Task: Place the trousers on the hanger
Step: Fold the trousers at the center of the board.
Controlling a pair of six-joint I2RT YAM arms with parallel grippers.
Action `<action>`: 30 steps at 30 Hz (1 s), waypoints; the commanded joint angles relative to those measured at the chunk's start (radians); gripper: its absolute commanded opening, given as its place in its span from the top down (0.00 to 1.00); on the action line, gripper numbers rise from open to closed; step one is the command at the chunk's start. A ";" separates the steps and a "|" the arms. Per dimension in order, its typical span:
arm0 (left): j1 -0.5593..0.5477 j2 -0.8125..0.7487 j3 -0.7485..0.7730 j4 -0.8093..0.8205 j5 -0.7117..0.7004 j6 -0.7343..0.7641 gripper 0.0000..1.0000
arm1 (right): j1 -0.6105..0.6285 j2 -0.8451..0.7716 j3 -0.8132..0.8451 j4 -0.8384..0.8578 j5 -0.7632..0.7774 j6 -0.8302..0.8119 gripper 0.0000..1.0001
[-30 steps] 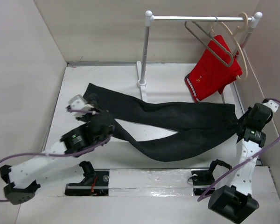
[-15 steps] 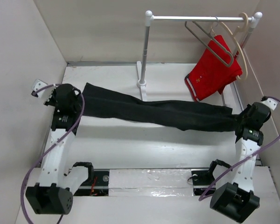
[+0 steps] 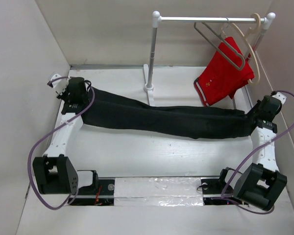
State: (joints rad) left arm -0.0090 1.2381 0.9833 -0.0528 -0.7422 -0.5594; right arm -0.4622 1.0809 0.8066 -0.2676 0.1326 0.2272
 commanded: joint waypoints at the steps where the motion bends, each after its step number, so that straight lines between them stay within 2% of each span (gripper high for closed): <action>1: 0.015 0.066 0.127 0.056 -0.020 0.030 1.00 | 0.026 0.059 0.077 0.142 0.025 0.001 0.99; 6: 0.024 0.217 0.202 0.077 -0.036 0.081 1.00 | 0.069 0.203 0.173 0.105 0.081 0.000 0.99; 10: 0.037 0.337 0.279 0.073 0.004 0.105 1.00 | 0.105 0.293 0.183 0.169 0.110 0.012 0.99; 14: 0.037 0.487 0.370 0.056 0.003 0.125 1.00 | 0.114 0.417 0.246 0.165 0.124 0.006 0.97; 20: 0.037 0.572 0.445 0.172 0.046 0.177 0.97 | 0.123 0.514 0.328 0.182 0.108 0.017 0.95; 22: 0.037 0.599 0.486 0.174 0.059 0.200 0.93 | 0.132 0.551 0.344 0.182 0.098 0.024 0.93; 23: 0.037 0.633 0.505 0.168 0.066 0.208 0.90 | 0.132 0.562 0.348 0.180 0.090 0.026 0.88; 24: 0.037 0.647 0.520 0.148 0.073 0.210 0.79 | 0.132 0.571 0.350 0.185 0.078 0.027 0.76; 26: 0.037 0.659 0.532 0.157 0.131 0.216 0.70 | 0.143 0.576 0.339 0.197 0.068 0.034 0.61; 27: 0.037 0.653 0.525 0.186 0.159 0.216 0.54 | 0.143 0.567 0.326 0.209 0.064 0.035 0.44; 28: 0.037 0.647 0.508 0.206 0.220 0.225 0.46 | 0.143 0.535 0.295 0.229 0.059 0.038 0.37; 29: 0.024 0.637 0.506 0.218 0.234 0.227 0.39 | 0.143 0.513 0.275 0.238 0.049 0.047 0.24; 30: 0.024 0.632 0.508 0.215 0.237 0.227 0.32 | 0.143 0.487 0.254 0.249 0.024 0.052 0.21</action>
State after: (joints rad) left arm 0.0212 1.9034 1.4731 0.1005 -0.5800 -0.3576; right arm -0.3313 1.6463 1.0874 -0.1246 0.1837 0.2588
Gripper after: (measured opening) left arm 0.649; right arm 0.764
